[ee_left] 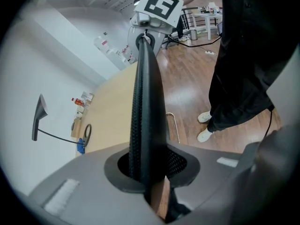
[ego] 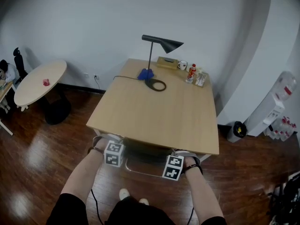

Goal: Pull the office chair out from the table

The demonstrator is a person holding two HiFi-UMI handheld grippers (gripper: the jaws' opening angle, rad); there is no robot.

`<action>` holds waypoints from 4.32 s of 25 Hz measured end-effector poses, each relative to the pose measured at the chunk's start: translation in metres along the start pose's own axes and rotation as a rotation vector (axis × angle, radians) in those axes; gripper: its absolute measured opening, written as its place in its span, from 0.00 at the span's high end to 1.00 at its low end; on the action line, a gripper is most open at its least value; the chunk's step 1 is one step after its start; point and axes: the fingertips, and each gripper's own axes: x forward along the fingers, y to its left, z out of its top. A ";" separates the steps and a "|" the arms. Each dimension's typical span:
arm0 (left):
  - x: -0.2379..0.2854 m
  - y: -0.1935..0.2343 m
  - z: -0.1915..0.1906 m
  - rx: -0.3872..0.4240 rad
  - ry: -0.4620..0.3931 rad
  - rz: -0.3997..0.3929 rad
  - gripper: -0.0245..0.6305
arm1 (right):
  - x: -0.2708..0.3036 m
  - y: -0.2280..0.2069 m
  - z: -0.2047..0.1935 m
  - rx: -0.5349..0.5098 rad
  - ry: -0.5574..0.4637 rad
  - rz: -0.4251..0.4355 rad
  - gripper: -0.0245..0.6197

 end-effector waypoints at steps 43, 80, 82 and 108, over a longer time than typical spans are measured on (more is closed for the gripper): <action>-0.077 -0.158 0.031 0.022 0.015 -0.091 0.89 | -0.075 0.161 0.023 0.056 0.020 0.080 0.89; -0.148 -0.287 0.060 0.079 -0.009 -0.094 0.89 | -0.144 0.302 0.042 0.109 0.052 0.097 0.89; -0.152 -0.293 0.061 0.076 -0.009 -0.090 0.89 | -0.147 0.308 0.044 0.107 0.051 0.100 0.89; -0.191 -0.384 0.082 0.036 0.025 -0.096 0.88 | -0.186 0.399 0.051 0.079 0.041 0.121 0.88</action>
